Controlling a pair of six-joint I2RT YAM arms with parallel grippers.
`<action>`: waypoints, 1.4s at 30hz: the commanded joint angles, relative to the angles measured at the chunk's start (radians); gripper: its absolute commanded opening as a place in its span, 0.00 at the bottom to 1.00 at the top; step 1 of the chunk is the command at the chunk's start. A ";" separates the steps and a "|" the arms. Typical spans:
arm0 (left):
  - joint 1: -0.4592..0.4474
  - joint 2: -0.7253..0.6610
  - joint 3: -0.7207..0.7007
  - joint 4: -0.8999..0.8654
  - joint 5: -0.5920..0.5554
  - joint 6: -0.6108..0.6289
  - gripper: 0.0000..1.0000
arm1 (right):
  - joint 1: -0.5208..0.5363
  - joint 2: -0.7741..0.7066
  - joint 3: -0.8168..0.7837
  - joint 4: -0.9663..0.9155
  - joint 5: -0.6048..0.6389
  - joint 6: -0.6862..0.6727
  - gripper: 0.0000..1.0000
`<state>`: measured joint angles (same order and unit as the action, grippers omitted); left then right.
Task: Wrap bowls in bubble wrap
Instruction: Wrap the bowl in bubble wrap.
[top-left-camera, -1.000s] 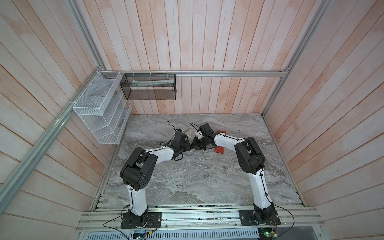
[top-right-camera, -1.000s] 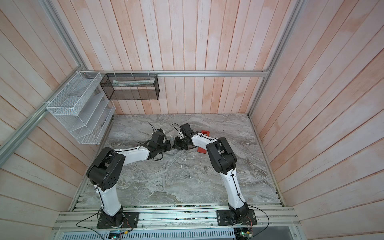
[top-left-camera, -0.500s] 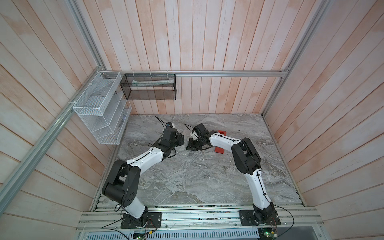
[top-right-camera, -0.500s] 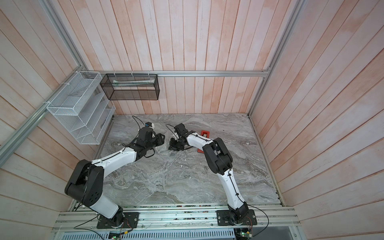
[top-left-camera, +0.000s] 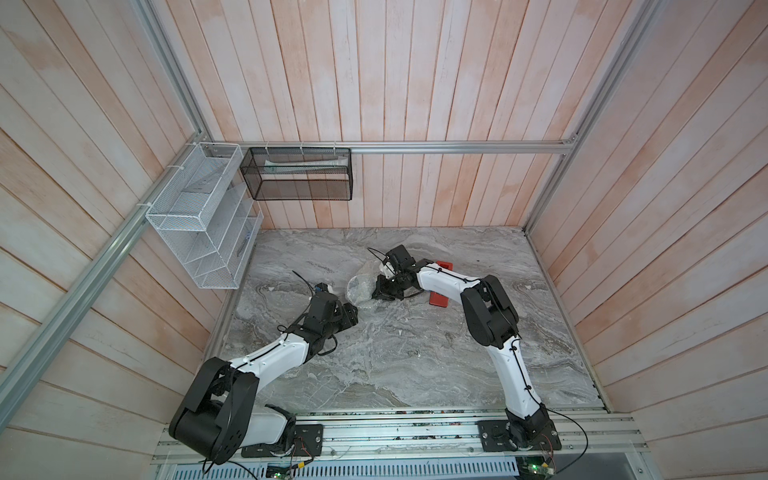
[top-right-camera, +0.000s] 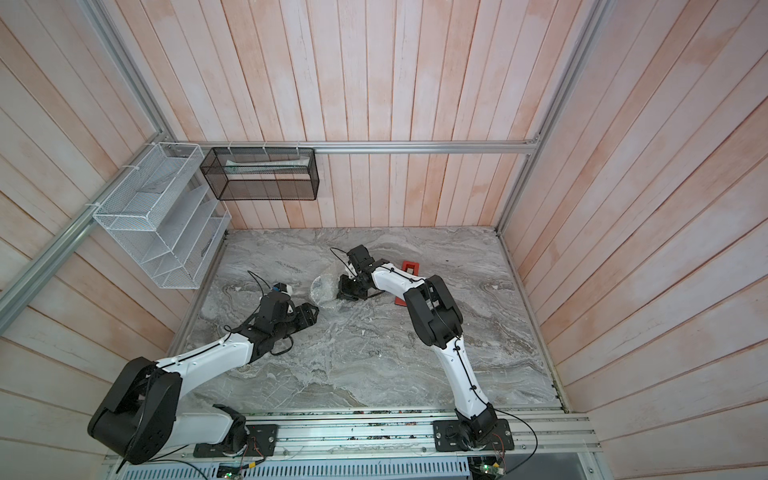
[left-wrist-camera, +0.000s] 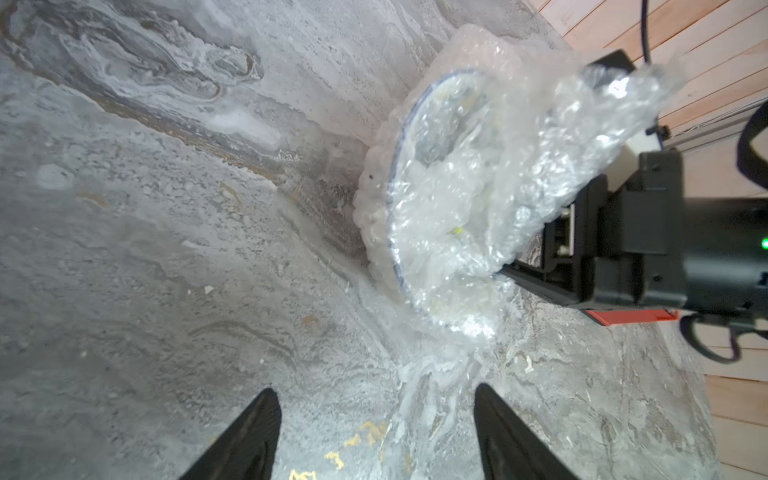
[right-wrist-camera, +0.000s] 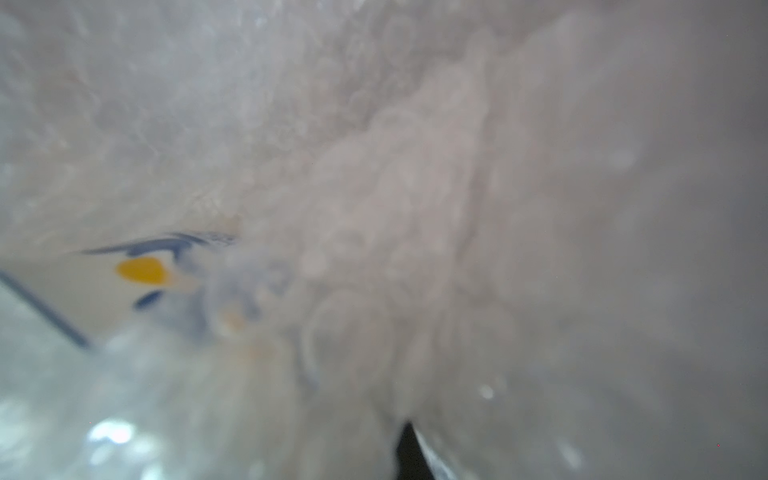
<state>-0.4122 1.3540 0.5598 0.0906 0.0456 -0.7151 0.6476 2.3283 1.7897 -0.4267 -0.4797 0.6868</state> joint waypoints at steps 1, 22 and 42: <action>0.003 0.023 0.014 0.177 0.021 -0.032 0.77 | 0.015 0.036 0.029 -0.034 0.004 -0.015 0.00; 0.070 0.356 0.125 0.478 0.094 -0.093 0.92 | 0.027 0.037 0.030 -0.041 -0.004 -0.012 0.00; 0.076 0.565 0.188 0.408 0.153 -0.119 0.54 | 0.027 0.024 0.047 -0.026 -0.021 0.003 0.00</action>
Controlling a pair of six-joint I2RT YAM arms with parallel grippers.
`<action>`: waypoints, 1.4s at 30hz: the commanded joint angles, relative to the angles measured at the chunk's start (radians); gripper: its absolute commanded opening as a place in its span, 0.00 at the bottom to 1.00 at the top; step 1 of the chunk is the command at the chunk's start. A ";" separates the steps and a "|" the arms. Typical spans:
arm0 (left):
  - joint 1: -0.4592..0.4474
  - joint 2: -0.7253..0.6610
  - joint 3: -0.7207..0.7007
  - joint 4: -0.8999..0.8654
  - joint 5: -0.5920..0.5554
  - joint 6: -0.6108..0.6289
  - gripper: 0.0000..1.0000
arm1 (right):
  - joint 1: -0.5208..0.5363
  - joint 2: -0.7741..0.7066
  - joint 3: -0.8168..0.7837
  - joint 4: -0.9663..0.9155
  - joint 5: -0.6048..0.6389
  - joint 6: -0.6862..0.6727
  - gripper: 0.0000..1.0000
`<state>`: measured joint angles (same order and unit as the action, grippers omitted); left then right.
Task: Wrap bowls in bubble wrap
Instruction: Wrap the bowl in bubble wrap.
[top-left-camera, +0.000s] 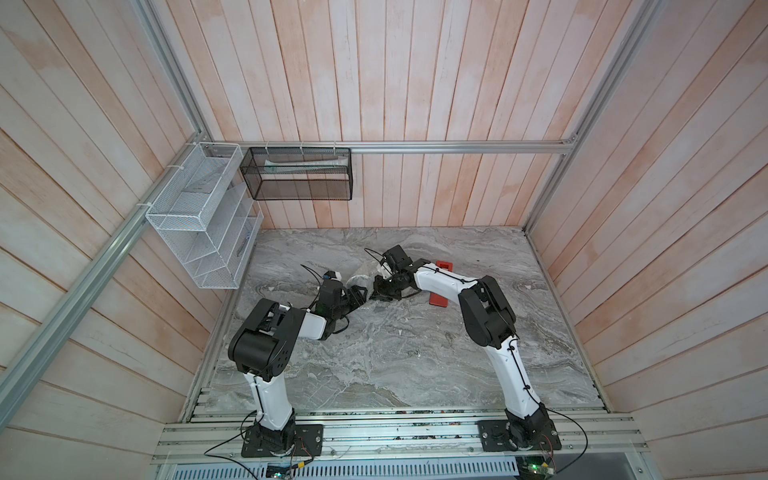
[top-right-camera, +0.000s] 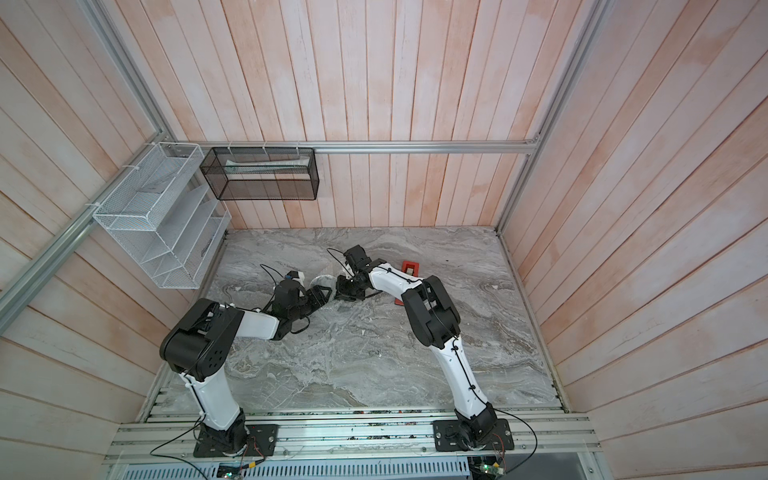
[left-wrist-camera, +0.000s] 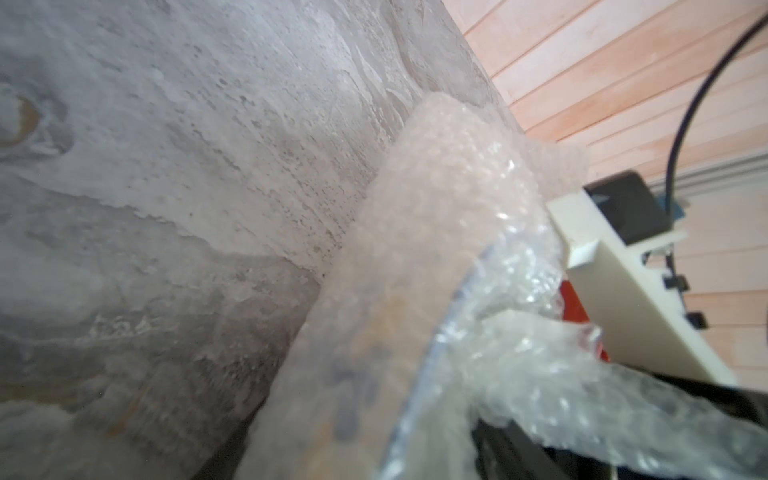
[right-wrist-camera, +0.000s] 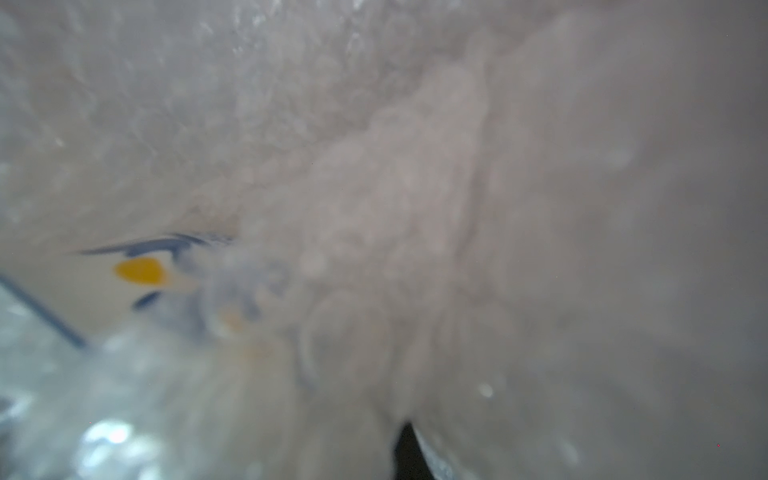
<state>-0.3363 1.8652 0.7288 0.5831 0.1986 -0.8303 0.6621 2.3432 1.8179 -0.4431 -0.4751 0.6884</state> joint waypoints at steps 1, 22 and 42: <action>0.003 0.059 0.028 -0.101 -0.001 -0.004 0.49 | 0.012 0.001 0.011 -0.003 -0.029 0.005 0.00; 0.012 0.068 0.189 -0.515 -0.008 0.114 0.12 | -0.128 -0.214 -0.104 0.092 -0.045 0.016 0.58; 0.090 -0.135 -0.028 -0.712 0.124 0.178 0.11 | -0.217 -0.226 -0.312 0.224 -0.001 0.066 0.61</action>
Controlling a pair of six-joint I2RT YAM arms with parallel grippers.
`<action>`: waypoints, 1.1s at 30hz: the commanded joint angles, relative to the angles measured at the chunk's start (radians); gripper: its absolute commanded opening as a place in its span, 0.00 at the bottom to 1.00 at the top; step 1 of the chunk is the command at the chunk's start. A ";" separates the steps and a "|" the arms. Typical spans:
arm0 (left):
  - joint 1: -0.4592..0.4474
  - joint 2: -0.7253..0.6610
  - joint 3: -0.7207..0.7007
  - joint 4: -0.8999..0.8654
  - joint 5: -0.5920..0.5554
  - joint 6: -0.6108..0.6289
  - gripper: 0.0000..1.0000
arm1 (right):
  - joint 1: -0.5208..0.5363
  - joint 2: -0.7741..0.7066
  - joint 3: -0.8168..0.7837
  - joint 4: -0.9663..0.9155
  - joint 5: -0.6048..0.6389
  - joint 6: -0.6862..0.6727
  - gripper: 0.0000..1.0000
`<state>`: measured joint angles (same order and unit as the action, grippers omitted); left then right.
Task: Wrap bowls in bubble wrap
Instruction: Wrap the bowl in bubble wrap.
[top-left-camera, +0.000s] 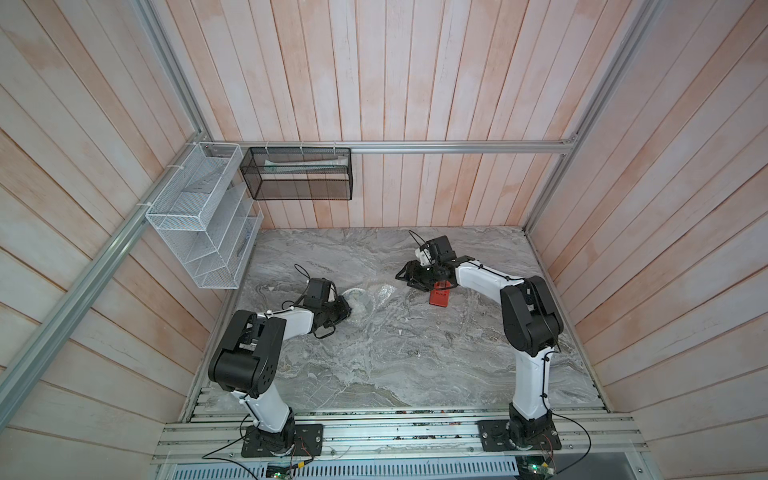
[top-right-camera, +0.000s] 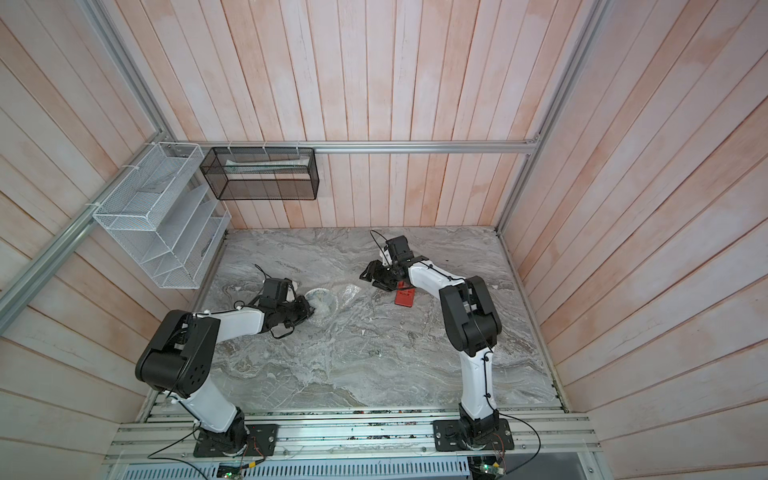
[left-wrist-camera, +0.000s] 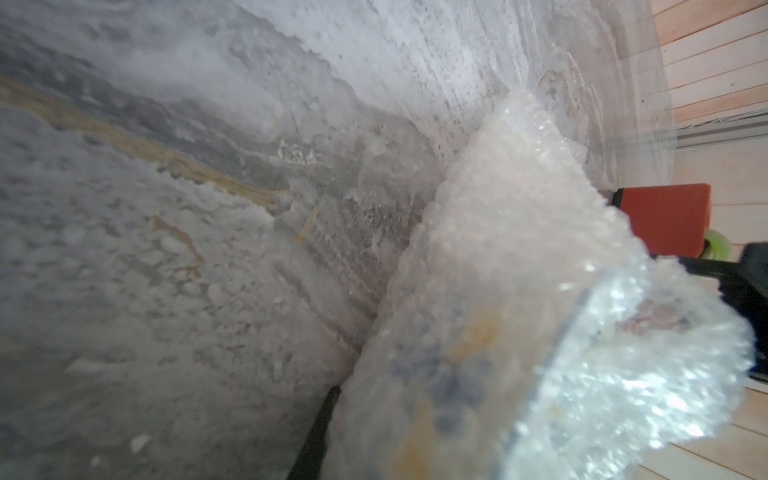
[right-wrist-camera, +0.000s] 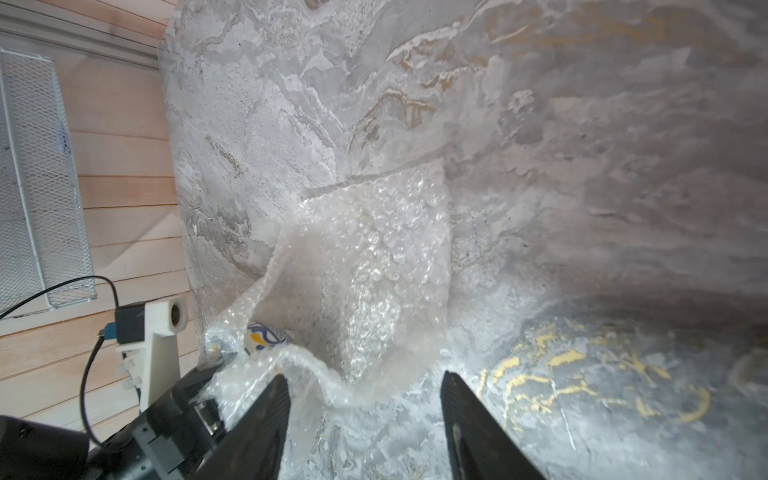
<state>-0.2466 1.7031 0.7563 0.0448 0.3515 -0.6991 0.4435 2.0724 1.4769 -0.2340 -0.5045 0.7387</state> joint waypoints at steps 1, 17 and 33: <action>0.002 0.026 -0.059 -0.168 -0.026 0.044 0.11 | 0.004 0.060 0.036 0.017 0.030 0.018 0.61; 0.023 0.018 -0.066 -0.147 -0.019 0.046 0.11 | 0.055 0.168 0.063 0.068 0.003 0.086 0.60; 0.026 -0.005 -0.087 -0.162 -0.061 0.039 0.09 | 0.038 0.125 0.032 0.282 -0.114 0.032 0.10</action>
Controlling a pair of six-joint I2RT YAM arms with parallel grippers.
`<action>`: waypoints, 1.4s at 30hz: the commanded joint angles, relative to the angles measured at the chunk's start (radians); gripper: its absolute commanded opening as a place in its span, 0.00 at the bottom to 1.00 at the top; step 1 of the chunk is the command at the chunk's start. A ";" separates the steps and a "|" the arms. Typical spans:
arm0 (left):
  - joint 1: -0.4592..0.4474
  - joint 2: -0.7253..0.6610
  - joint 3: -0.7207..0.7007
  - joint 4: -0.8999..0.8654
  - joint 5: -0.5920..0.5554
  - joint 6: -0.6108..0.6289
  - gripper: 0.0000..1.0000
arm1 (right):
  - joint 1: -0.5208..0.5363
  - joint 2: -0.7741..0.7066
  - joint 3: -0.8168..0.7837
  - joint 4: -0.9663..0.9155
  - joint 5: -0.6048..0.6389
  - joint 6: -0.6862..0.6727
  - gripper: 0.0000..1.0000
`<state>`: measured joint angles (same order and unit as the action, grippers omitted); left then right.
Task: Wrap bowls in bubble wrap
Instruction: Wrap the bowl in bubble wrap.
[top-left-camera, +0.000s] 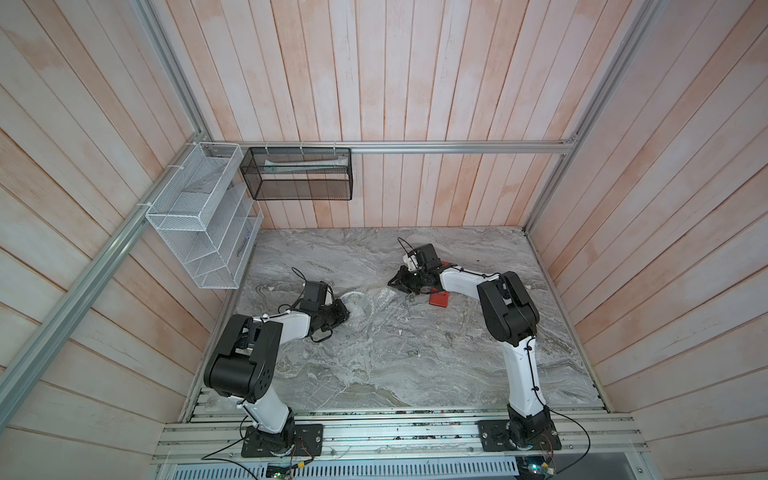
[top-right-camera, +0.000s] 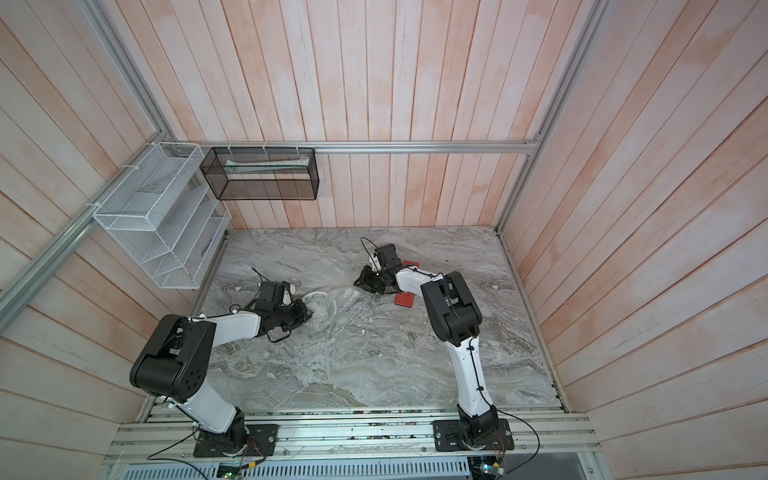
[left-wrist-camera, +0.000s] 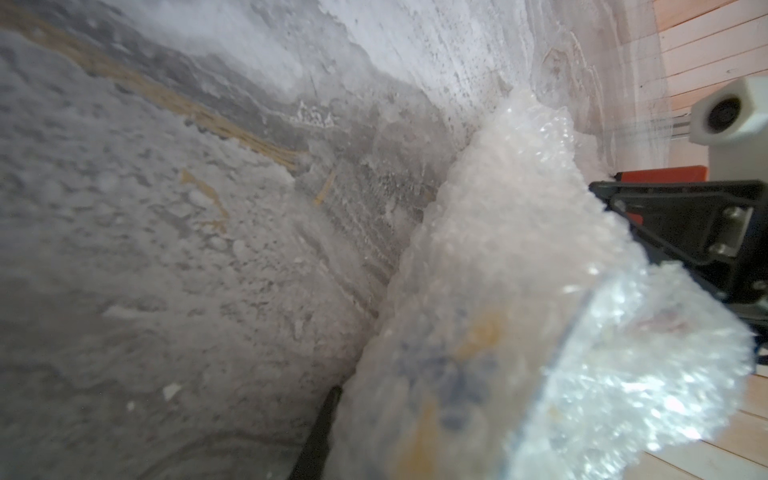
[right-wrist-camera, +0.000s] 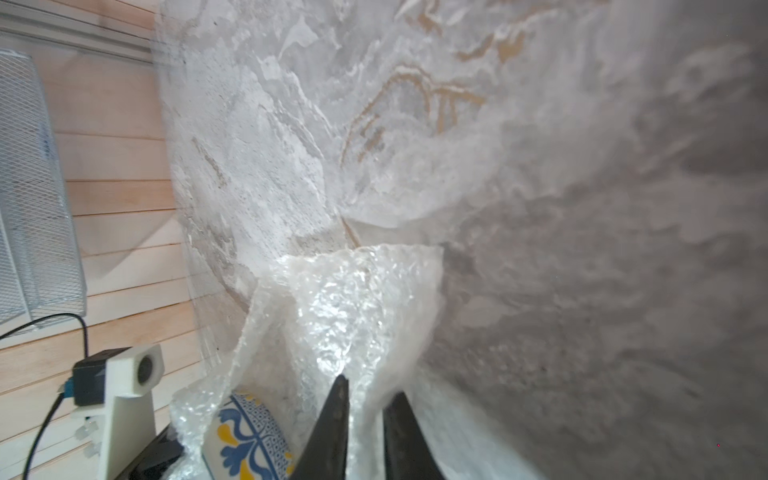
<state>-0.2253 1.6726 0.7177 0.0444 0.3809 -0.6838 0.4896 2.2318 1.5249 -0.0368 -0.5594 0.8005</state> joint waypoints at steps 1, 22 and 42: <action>0.004 0.026 -0.045 -0.168 -0.095 0.022 0.08 | -0.008 -0.051 -0.023 0.111 -0.089 -0.027 0.08; -0.074 0.070 0.046 -0.124 -0.106 -0.070 0.05 | 0.214 -0.115 -0.247 0.384 -0.345 0.196 0.00; -0.009 0.010 0.018 -0.020 0.005 -0.135 0.12 | 0.284 0.063 0.036 -0.287 0.034 -0.149 0.00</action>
<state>-0.2626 1.6932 0.7673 0.0120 0.3473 -0.7914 0.7464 2.2116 1.5303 -0.1135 -0.6529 0.7406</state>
